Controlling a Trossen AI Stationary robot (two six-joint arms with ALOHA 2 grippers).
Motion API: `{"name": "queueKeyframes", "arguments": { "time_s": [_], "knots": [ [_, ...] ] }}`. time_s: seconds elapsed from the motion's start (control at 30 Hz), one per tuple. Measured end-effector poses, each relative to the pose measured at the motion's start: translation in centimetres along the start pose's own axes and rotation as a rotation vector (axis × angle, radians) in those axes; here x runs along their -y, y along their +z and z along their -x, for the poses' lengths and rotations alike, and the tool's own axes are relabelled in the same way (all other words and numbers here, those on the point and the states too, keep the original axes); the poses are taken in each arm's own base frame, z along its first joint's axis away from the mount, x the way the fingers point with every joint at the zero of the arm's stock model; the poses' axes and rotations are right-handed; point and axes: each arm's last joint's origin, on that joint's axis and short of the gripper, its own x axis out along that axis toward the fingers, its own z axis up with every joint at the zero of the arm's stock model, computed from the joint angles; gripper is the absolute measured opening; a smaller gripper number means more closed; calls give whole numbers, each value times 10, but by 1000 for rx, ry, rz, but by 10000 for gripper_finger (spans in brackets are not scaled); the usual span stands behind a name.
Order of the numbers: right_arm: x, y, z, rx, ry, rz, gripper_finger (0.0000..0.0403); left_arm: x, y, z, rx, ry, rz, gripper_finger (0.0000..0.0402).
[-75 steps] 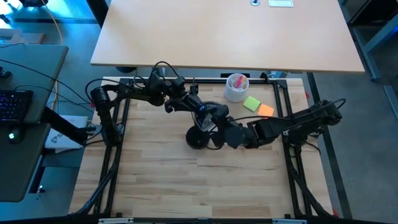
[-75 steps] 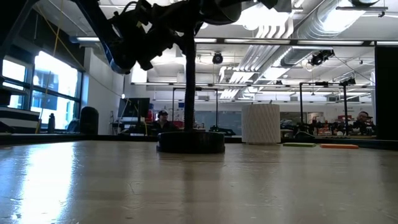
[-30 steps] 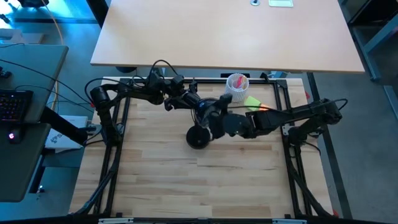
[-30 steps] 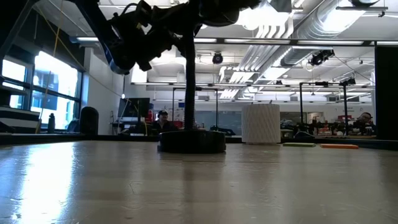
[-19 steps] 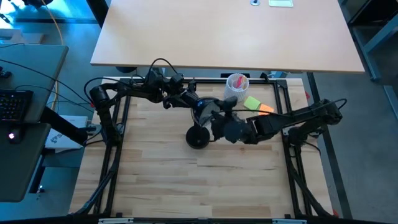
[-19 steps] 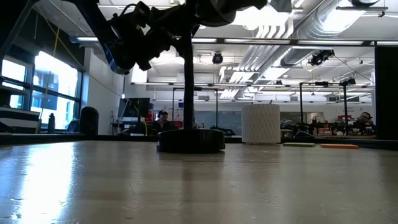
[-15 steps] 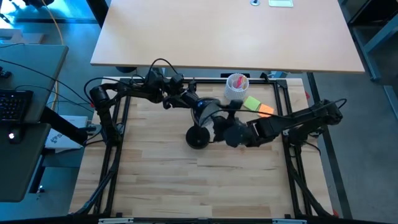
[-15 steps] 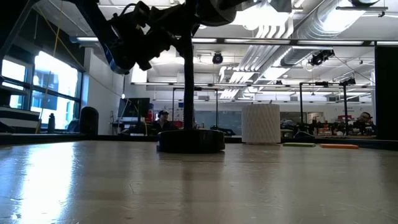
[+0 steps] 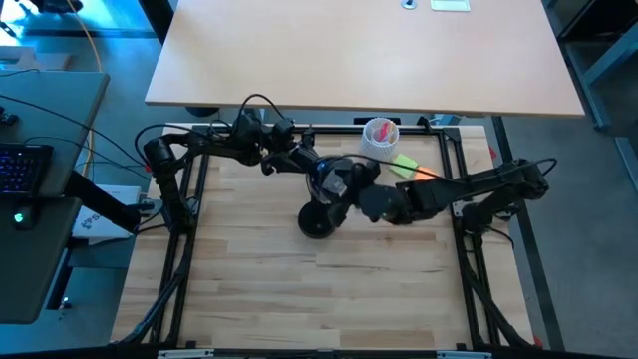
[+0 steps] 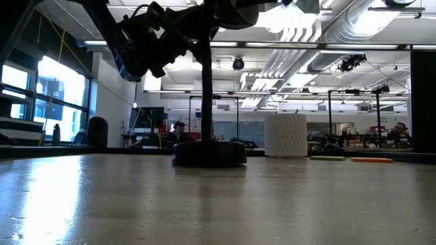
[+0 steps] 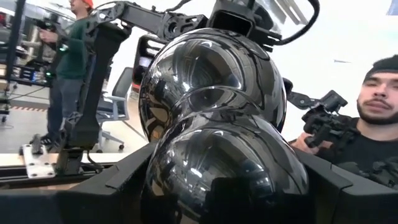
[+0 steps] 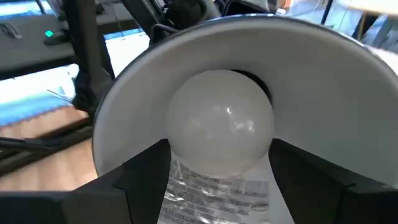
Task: Screw lightbulb
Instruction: Remove the lightbulb from the desk lamp
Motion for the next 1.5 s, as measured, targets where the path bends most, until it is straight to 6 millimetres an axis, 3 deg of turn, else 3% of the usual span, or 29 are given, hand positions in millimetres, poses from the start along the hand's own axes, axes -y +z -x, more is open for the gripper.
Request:
{"name": "queueKeyframes", "arguments": {
  "time_s": [0.23, 0.37, 0.63, 0.73, 0.8, 0.87, 1.03, 1.17, 1.3, 1.5],
  "knots": [
    [11, 4, -11, -9, -13, 218, 266, 0, 0, 1, 9, 9, -3, 269],
    [14, 5, -13, -14, -27, 549, 266, 0, 0, 1, 10, 9, -4, 269],
    [11, 4, -9, -50, -101, 1431, 266, 1, 2, -1, -48, -44, -11, 269],
    [9, 3, -5, -69, -131, 1609, 266, 0, 9, -2, -63, -62, -10, 269],
    [6, 2, -2, -85, -175, 1630, 266, -1, 12, -1, -72, -68, -12, 269],
    [2, 1, 4, -87, -227, 1532, 266, -2, 14, -1, -71, -67, -17, 269],
    [-9, -8, 21, -34, -314, 1051, 266, -3, 13, -1, -71, -64, -30, 269],
    [-19, -14, 31, 23, -153, 586, 266, -2, 13, -1, -70, -65, -40, 269],
    [-20, -10, 25, 33, -28, 42, 266, -3, 14, -1, -65, -61, -47, 269],
    [-8, -2, 10, 33, -24, -138, 266, -2, 13, -4, -59, -63, -61, 269]
  ]
}}
